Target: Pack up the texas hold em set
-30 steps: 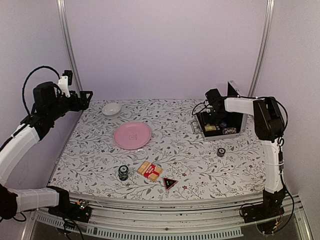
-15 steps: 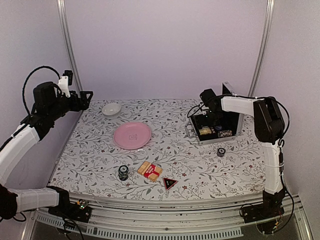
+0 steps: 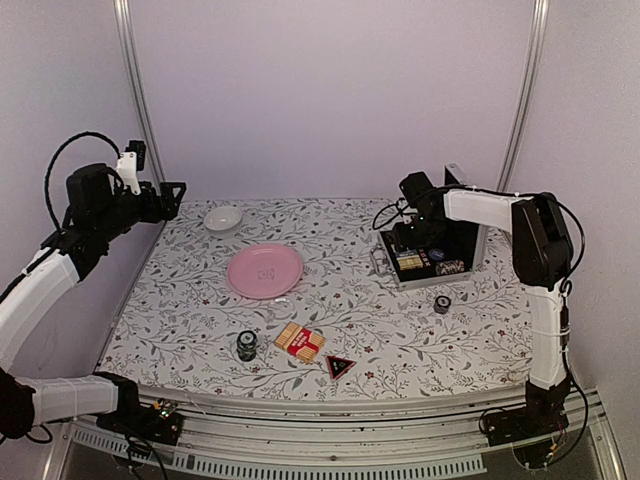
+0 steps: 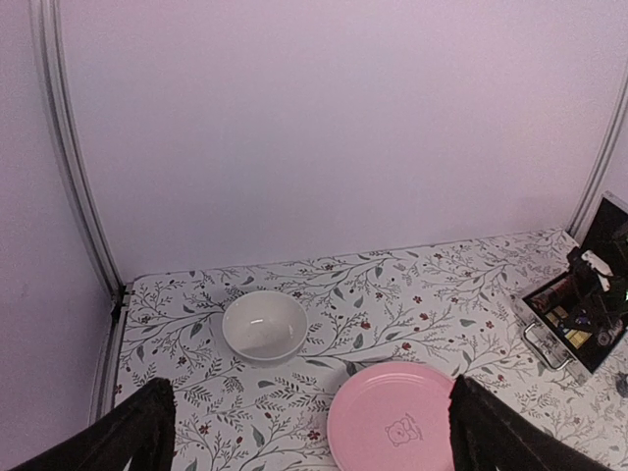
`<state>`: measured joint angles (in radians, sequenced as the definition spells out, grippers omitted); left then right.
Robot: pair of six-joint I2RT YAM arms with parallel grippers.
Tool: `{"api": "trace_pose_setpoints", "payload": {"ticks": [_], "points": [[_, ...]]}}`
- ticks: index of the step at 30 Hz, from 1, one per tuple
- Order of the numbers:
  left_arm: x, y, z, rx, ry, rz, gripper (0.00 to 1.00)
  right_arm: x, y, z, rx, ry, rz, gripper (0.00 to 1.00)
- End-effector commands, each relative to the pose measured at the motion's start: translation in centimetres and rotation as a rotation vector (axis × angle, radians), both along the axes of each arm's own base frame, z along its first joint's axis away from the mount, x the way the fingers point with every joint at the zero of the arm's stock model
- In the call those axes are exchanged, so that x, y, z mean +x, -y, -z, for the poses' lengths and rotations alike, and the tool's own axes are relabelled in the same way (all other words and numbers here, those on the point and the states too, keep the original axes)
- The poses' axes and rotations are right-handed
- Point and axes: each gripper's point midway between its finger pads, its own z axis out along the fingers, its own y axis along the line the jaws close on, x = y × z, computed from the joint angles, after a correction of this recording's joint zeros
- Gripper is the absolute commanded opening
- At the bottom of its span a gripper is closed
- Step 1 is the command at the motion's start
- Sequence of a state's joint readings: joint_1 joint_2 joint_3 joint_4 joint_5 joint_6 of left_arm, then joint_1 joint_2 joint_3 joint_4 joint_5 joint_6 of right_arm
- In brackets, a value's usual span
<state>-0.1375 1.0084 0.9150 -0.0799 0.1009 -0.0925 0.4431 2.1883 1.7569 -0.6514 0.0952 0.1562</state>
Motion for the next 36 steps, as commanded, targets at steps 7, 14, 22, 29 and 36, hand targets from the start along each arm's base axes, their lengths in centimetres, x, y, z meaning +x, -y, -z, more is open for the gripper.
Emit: {"api": "trace_pose_setpoints", "payload": {"ticks": [7,14,22,29,36], "points": [[-0.2,0.7,-0.1,0.005,0.014,0.027,0.97,-0.3,-0.5,2.0,0.034,-0.020,0.025,0.52],[-0.2,0.7,-0.2,0.005,0.017,0.028,0.97,-0.1,-1.0,-0.4,0.080,0.028,0.023,0.52],[-0.5,0.0,-0.7,0.011,0.010,-0.015,0.97,-4.6,-6.5,-8.4,0.065,0.195,-0.149,0.68],[0.1,-0.5,-0.3,0.003,-0.041,-0.037,0.97,-15.6,-15.6,-8.4,0.098,0.146,-0.365,0.87],[0.3,-1.8,-0.4,0.002,-0.041,-0.093,0.97,-23.3,-23.2,-5.3,0.103,0.109,-0.633,0.98]]}}
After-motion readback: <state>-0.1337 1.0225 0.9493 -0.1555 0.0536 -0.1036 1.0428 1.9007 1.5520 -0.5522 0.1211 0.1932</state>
